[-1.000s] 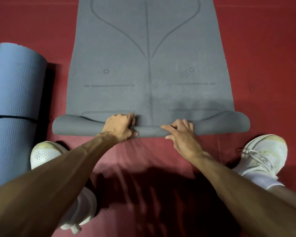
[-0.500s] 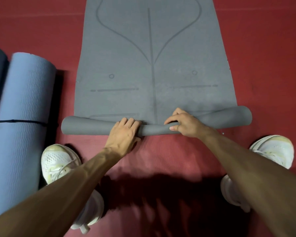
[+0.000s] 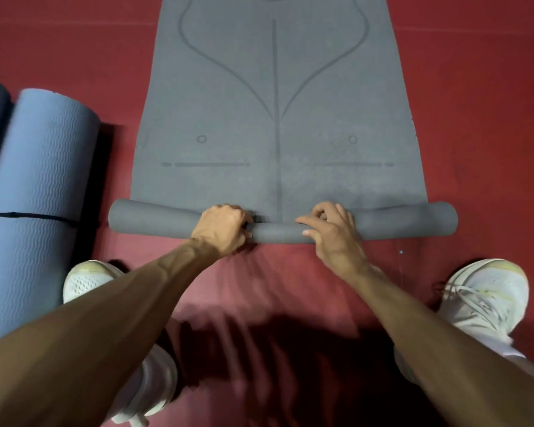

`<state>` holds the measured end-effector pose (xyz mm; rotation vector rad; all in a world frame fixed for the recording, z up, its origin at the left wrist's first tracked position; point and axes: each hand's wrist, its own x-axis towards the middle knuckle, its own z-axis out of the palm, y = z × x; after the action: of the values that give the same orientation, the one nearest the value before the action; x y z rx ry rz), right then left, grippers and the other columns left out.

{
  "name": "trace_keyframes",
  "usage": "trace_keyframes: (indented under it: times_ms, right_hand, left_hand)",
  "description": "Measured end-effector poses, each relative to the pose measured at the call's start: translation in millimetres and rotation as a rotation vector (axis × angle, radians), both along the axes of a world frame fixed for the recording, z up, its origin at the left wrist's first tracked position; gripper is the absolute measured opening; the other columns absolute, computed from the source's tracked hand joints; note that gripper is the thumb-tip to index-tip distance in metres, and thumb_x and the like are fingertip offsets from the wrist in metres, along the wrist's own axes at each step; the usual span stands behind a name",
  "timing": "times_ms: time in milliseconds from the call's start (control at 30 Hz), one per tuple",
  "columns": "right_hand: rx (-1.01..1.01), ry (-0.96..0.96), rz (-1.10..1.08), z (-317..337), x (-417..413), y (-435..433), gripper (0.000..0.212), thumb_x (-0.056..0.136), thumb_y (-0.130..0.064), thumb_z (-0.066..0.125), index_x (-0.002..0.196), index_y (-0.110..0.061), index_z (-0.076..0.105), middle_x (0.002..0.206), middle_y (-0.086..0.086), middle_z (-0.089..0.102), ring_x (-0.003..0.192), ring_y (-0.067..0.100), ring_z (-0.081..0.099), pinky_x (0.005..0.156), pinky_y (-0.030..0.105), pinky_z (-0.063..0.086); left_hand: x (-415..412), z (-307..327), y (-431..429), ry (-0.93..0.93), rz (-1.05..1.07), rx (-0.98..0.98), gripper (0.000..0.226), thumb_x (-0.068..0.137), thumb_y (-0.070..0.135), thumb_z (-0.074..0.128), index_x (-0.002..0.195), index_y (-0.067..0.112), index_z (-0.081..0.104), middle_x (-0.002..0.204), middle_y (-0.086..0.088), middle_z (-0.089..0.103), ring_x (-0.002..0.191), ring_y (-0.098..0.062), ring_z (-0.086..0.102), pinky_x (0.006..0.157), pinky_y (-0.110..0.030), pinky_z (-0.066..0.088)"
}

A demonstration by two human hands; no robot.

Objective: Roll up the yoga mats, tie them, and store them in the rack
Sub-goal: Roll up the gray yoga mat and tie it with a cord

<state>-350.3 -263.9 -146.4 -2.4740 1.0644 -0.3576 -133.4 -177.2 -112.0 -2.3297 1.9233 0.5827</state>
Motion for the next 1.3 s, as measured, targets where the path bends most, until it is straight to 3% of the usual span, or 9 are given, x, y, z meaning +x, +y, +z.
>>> trace_keyframes:
  times_ms: [267, 433, 533, 633, 733, 867, 1000, 1167, 1300]
  right_hand:
    - [-0.227, 0.119, 0.069, -9.3, -11.0, 19.1, 0.049, 0.083, -0.037, 0.062, 0.129, -0.022, 0.060, 0.120, 0.001, 0.059, 0.113, 0.021, 0.045, 0.109, 0.043, 0.026]
    - [-0.197, 0.092, 0.029, -11.2, 0.7, 5.0, 0.039, 0.093, -0.039, 0.043, 0.123, -0.027, 0.064, 0.118, -0.002, 0.061, 0.108, 0.019, 0.045, 0.101, 0.040, 0.027]
    - [-0.176, 0.130, 0.050, -13.5, 4.5, -2.6, 0.043, 0.089, -0.048, 0.045, 0.122, -0.029, 0.065, 0.114, -0.005, 0.061, 0.104, 0.017, 0.046, 0.095, 0.038, 0.028]
    - [-0.151, 0.124, 0.023, -12.3, 13.0, -9.7, 0.041, 0.084, -0.047, 0.045, 0.113, -0.031, 0.068, 0.101, -0.010, 0.062, 0.095, 0.014, 0.051, 0.087, 0.035, 0.027]
    - [-0.113, 0.122, 0.010, -8.8, 24.1, -20.0, 0.036, 0.083, -0.044, 0.047, 0.108, -0.032, 0.070, 0.093, -0.010, 0.062, 0.087, 0.015, 0.058, 0.082, 0.033, 0.025]
    - [0.025, 0.219, 0.027, 3.9, 35.2, -35.9, 0.029, 0.092, -0.038, 0.054, 0.120, -0.037, 0.060, 0.101, -0.009, 0.058, 0.104, 0.013, 0.054, 0.089, 0.034, 0.024]
    - [0.154, 0.280, 0.041, 11.1, 43.1, -47.1, 0.024, 0.093, -0.039, 0.052, 0.117, -0.040, 0.057, 0.106, -0.008, 0.053, 0.114, 0.013, 0.047, 0.094, 0.038, 0.025]
    - [0.220, 0.267, 0.006, 10.3, 46.4, -53.3, 0.020, 0.090, -0.039, 0.058, 0.110, -0.040, 0.062, 0.101, -0.010, 0.039, 0.112, 0.013, 0.038, 0.095, 0.035, 0.024]
    - [0.130, 0.226, 0.025, 7.9, 41.9, -49.3, 0.023, 0.090, -0.038, 0.057, 0.113, -0.036, 0.058, 0.097, -0.013, 0.040, 0.106, 0.015, 0.041, 0.092, 0.034, 0.025]
  left_hand:
    - [10.3, 8.2, -30.0, 0.148, 0.111, 0.138, 0.026, 0.084, 0.023, 0.065, 0.110, 0.024, 0.071, 0.110, -0.004, 0.070, 0.105, -0.026, 0.062, 0.086, -0.028, 0.045]
    - [16.4, 5.0, -35.7, 0.227, 0.140, 0.160, 0.021, 0.087, 0.017, 0.063, 0.105, 0.018, 0.073, 0.103, -0.006, 0.071, 0.098, -0.025, 0.064, 0.084, -0.026, 0.045]
    - [14.3, -9.4, -27.7, 0.245, 0.165, 0.041, 0.020, 0.088, 0.014, 0.060, 0.103, 0.015, 0.074, 0.106, -0.006, 0.064, 0.102, -0.025, 0.061, 0.090, -0.028, 0.040]
    - [2.5, -19.0, -15.7, 0.175, 0.317, -0.145, 0.021, 0.090, 0.018, 0.057, 0.103, 0.023, 0.074, 0.101, 0.004, 0.064, 0.105, -0.016, 0.052, 0.086, -0.026, 0.019]
    - [-5.8, -22.9, -5.8, 0.142, 0.393, -0.319, 0.021, 0.095, 0.026, 0.053, 0.104, 0.028, 0.072, 0.096, 0.002, 0.061, 0.100, -0.021, 0.049, 0.088, -0.029, 0.018]
    - [-6.1, -29.9, 7.5, 0.150, 0.339, -0.483, 0.027, 0.092, 0.033, 0.051, 0.102, 0.019, 0.072, 0.096, -0.001, 0.060, 0.088, -0.026, 0.054, 0.094, -0.030, 0.026]
    - [0.8, -31.0, 9.7, 0.276, 0.270, -0.434, 0.049, 0.077, 0.053, 0.061, 0.109, 0.018, 0.069, 0.100, 0.001, 0.059, 0.099, -0.020, 0.055, 0.112, -0.030, 0.014]
    - [11.4, -38.5, 4.0, 0.321, 0.210, -0.432, 0.046, 0.063, 0.029, 0.083, 0.106, 0.017, 0.072, 0.100, 0.000, 0.065, 0.091, -0.026, 0.057, 0.088, -0.025, 0.024]
    - [19.1, -33.6, -9.7, 0.353, 0.225, -0.371, 0.039, 0.065, 0.021, 0.083, 0.103, 0.018, 0.075, 0.101, 0.002, 0.067, 0.095, -0.023, 0.055, 0.087, -0.027, 0.020]
